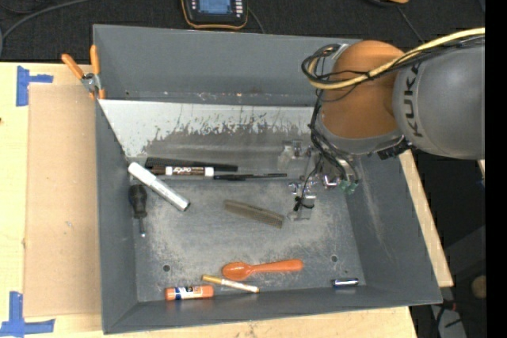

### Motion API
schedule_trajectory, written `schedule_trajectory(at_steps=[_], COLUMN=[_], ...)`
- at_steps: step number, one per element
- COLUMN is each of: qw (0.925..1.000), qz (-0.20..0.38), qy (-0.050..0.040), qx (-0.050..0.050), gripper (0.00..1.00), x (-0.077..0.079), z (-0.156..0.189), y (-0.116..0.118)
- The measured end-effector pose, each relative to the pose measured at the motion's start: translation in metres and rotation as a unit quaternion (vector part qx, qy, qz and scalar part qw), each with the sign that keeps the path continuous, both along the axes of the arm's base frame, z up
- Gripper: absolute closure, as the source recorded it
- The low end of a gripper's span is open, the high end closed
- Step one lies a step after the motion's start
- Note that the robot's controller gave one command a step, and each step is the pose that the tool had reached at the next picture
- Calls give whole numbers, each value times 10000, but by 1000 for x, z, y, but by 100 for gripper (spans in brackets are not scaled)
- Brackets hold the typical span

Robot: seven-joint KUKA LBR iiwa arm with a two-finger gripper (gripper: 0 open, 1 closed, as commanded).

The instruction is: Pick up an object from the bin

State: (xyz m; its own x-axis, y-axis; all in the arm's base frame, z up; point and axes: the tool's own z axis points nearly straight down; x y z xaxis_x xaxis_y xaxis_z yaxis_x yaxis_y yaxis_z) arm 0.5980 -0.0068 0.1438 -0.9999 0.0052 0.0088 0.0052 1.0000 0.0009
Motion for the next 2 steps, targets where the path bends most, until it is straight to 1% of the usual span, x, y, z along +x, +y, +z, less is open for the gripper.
schedule_trajectory(at_steps=[1, 2], qw=[10000, 9900], qz=[1, -1409], qy=[-36, 7], qx=[-1, -6], gripper=[0, 0], x=[2, -9], z=[4, -76], y=[0, 23])
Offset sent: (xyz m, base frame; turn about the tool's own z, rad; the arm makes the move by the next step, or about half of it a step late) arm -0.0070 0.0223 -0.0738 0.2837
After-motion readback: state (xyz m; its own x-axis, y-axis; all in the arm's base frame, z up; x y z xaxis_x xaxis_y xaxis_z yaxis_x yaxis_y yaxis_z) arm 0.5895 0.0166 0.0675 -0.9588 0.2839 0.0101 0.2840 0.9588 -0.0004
